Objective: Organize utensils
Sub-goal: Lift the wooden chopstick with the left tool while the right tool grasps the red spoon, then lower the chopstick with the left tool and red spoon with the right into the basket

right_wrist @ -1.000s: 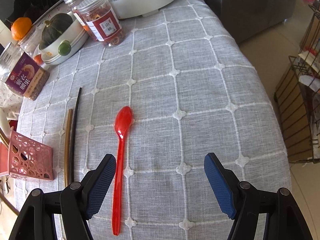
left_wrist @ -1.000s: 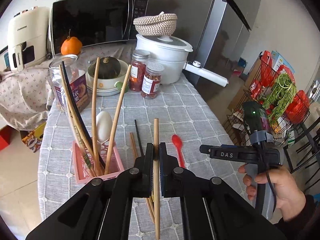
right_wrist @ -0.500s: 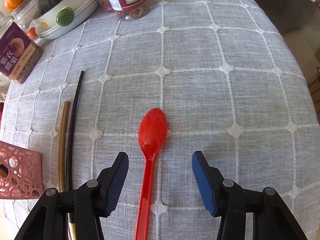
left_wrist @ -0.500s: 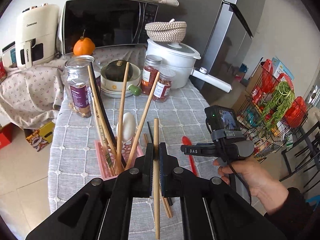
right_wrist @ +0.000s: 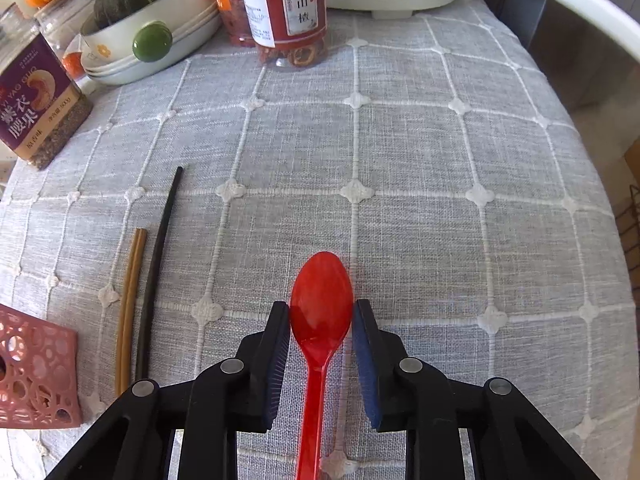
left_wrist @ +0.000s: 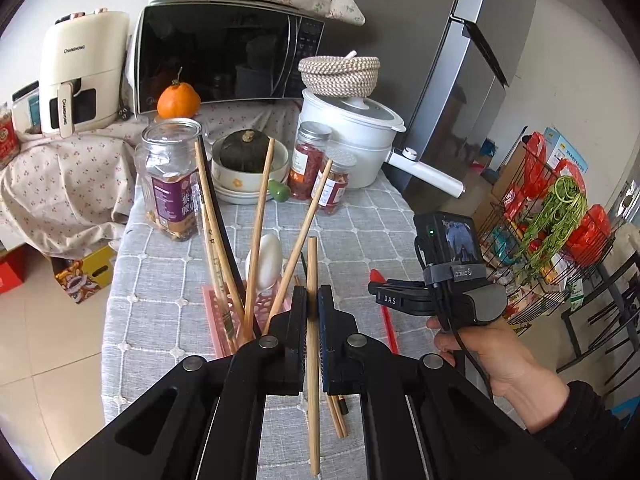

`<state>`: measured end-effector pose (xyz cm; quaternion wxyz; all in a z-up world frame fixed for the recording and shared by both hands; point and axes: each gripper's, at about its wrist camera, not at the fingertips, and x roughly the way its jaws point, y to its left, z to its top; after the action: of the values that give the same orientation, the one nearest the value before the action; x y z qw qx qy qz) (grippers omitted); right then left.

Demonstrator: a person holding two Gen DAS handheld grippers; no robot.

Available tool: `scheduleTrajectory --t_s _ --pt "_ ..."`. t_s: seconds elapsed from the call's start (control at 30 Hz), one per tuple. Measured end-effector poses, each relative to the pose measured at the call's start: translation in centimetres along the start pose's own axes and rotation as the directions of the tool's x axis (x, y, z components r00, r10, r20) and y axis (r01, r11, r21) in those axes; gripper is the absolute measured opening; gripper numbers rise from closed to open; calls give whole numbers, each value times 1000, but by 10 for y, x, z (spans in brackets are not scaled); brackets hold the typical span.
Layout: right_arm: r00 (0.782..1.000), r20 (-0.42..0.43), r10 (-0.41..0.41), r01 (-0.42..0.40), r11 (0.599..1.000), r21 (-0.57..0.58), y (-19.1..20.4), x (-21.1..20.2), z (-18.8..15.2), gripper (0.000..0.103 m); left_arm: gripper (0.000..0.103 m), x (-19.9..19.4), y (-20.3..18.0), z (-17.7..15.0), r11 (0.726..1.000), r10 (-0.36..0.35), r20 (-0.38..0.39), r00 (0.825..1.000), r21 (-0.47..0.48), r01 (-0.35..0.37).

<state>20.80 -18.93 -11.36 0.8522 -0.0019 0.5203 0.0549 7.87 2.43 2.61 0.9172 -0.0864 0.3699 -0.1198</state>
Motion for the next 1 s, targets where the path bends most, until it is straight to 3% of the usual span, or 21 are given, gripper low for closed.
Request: scheduleTrajectory --t_s 0.17,0.27,0.37,0.47,0.6,1.0 --pt "988 131 80 -80 997 0 6 -49 2 28 5 -26 1 9 1000 -5 120 993 -13 7" --pt "971 205 120 -121 993 -6 7 -79 -2 28 5 -47 1 14 1000 -2 227 974 -18 6" --pt "953 260 158 -161 987 -12 8 -99 -2 28 5 -69 1 19 1000 13 341 940 -21 -6" --pt "937 300 179 -180 983 -24 13 -116 -7 28 5 -87 3 20 999 34 446 894 -37 -20" --pt "925 326 194 -196 980 -29 14 -127 -8 28 5 -95 8 23 997 74 521 850 -62 -48" --pt "920 337 201 -197 979 -46 19 -130 -10 28 5 -60 35 28 980 194 514 835 -138 -142"
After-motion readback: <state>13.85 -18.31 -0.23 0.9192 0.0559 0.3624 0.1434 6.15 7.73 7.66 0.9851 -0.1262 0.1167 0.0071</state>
